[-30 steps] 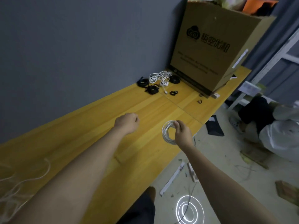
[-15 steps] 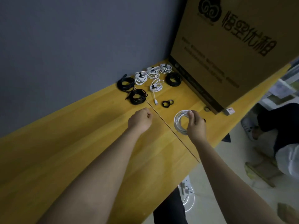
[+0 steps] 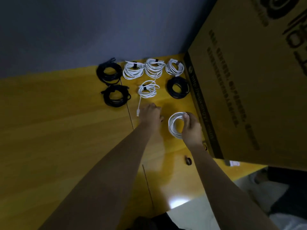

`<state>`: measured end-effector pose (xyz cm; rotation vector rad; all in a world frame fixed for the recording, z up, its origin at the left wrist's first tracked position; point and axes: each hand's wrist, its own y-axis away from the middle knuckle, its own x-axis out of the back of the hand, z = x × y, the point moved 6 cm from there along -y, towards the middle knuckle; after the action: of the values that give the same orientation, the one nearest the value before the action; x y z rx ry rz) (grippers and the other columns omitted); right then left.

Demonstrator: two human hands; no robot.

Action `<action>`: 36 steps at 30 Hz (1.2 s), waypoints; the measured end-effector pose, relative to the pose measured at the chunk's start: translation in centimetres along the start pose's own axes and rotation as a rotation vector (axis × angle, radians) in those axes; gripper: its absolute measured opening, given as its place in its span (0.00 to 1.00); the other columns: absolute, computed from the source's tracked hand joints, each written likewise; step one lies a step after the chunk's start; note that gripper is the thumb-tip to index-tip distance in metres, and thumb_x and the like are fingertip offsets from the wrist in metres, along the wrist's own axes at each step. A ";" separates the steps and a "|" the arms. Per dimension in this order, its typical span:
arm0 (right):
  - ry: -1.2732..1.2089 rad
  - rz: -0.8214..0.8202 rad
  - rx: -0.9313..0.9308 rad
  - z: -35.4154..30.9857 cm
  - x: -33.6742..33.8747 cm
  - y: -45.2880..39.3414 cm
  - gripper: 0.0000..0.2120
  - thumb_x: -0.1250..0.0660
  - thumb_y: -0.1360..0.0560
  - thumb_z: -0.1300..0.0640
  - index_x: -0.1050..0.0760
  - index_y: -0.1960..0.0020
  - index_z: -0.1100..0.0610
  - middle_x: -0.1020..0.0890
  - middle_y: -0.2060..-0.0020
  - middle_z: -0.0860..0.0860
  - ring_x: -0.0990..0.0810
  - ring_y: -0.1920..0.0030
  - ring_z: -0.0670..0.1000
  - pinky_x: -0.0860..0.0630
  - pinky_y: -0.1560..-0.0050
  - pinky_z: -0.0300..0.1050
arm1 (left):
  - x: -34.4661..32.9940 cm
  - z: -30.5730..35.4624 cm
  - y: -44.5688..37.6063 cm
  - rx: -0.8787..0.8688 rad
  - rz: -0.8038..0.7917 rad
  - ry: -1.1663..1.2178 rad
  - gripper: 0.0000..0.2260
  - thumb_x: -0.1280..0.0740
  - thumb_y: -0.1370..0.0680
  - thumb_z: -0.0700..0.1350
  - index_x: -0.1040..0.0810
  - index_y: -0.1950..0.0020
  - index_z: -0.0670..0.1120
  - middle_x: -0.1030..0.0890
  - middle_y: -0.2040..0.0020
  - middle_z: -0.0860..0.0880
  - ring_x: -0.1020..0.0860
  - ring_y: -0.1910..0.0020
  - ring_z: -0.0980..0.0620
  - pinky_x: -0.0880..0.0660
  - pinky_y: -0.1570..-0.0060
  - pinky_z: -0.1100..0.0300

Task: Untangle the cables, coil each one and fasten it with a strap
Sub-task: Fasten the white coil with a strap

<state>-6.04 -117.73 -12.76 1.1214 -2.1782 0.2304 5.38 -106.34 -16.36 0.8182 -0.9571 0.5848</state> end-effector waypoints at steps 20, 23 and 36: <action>-0.334 -0.187 -0.038 -8.6 0.5 -0.5 0.12 0.40 0.20 0.60 0.23 0.59 0.49 0.27 0.71 0.45 0.29 0.71 0.42 0.33 0.68 0.38 | 8.7 -4.1 7.4 0.195 0.363 1.065 0.10 0.34 0.21 0.43 0.30 0.60 0.53 0.24 0.62 0.49 0.23 0.65 0.48 0.25 0.61 0.50; -0.208 -0.273 0.188 -12.8 -1.1 2.4 0.14 0.38 0.20 0.60 0.25 0.61 0.46 0.25 0.71 0.47 0.28 0.73 0.41 0.34 0.72 0.34 | 9.8 -5.6 11.1 0.209 0.361 0.937 0.10 0.35 0.21 0.44 0.32 0.61 0.50 0.28 0.65 0.53 0.28 0.66 0.54 0.32 0.64 0.59; -0.476 -0.472 0.268 -22.7 -6.1 13.1 0.10 0.38 0.20 0.57 0.23 0.59 0.54 0.28 0.79 0.39 0.29 0.76 0.39 0.36 0.71 0.27 | 14.1 -11.8 21.9 0.186 0.209 0.925 0.11 0.33 0.26 0.34 0.25 0.66 0.47 0.24 0.70 0.50 0.27 0.72 0.54 0.28 0.69 0.61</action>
<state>-2.80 -95.80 2.54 1.9683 -2.2325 0.0440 1.20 -83.07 -0.32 0.5085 -0.1336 1.1145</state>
